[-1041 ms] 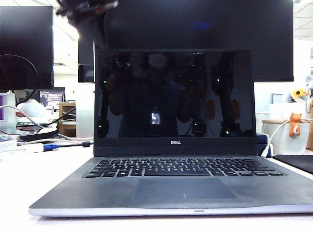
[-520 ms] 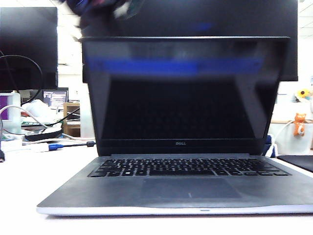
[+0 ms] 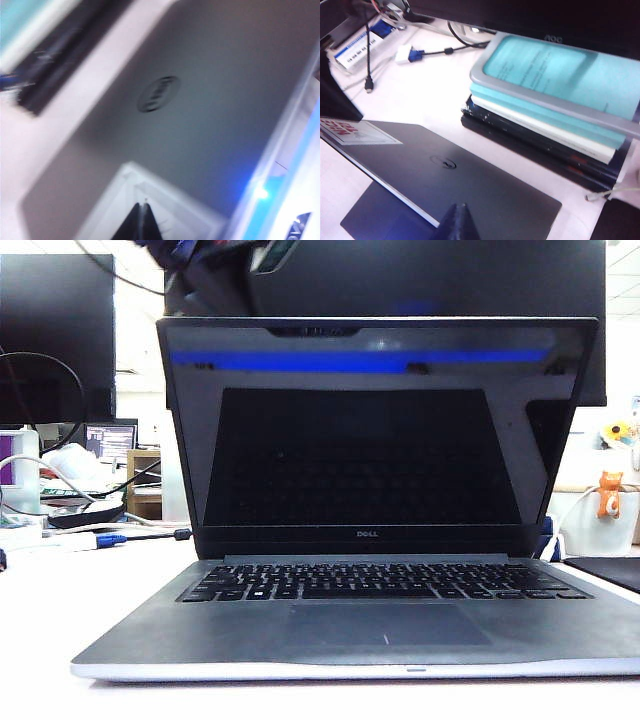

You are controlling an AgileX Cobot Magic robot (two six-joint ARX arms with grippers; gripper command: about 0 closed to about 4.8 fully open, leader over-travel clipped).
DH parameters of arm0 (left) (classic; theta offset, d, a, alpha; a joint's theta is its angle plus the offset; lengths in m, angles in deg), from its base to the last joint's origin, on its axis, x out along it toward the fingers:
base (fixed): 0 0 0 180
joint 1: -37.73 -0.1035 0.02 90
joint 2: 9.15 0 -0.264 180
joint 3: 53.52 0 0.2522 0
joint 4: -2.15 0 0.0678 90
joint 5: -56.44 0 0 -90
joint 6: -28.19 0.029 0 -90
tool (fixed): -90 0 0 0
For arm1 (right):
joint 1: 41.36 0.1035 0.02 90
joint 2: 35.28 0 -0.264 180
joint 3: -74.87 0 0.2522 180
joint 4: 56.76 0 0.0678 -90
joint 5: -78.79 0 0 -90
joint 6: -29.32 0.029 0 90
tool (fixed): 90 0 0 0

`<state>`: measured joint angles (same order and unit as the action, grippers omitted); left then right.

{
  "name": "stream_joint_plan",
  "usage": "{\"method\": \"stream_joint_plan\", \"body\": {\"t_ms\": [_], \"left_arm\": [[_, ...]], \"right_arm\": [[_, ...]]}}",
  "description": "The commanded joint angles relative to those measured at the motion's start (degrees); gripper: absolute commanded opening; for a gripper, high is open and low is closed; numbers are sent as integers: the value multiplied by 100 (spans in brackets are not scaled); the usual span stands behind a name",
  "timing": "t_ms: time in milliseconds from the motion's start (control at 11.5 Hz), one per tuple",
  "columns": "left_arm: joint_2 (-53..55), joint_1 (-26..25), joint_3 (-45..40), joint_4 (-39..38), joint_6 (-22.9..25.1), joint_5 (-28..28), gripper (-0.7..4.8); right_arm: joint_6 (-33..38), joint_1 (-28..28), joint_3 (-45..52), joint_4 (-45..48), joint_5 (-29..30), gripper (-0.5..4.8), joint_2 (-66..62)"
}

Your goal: Close the lid of the gray laptop.

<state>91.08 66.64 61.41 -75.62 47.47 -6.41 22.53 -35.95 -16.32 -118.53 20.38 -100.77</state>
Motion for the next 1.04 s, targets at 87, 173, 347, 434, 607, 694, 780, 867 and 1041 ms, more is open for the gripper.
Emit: {"method": "stream_joint_plan", "body": {"t_ms": [87, 173, 347, 434, 607, 694, 780, 867, 1041], "left_arm": [[-50, 448, 7, 79, -546, -984, -5], [-48, 817, 4, 28, -682, -1091, -5], [-59, 1329, 2, -105, -898, -1537, -5], [-61, 1438, -74, -125, -940, -1545, -5], [-168, 1620, -743, 68, -1204, -1572, -5], [-223, 1661, -953, 201, -1252, -1578, -5], [-527, 1731, -1567, 669, -1434, -1585, -5], [-756, 1735, -1923, 949, -1558, -1585, -5], [-1110, 1733, -2522, 1316, -1768, -1587, -5]], "right_arm": [[-52, 2, -13, -42, 31, -1, 13], [-79, 2, -13, -109, 28, -1, 13], [-212, 0, -11, -304, 28, -1, 13], [-223, 0, 17, -315, 33, -1, 15], [-223, 0, 199, -341, 57, -1, 17], [-223, 0, 251, -352, 66, -1, 20], [-223, 0, 400, -372, 188, -1, 20], [-223, 0, 470, -382, 256, -1, 20], [-223, 4, 520, -400, 341, -1, 20]]}}
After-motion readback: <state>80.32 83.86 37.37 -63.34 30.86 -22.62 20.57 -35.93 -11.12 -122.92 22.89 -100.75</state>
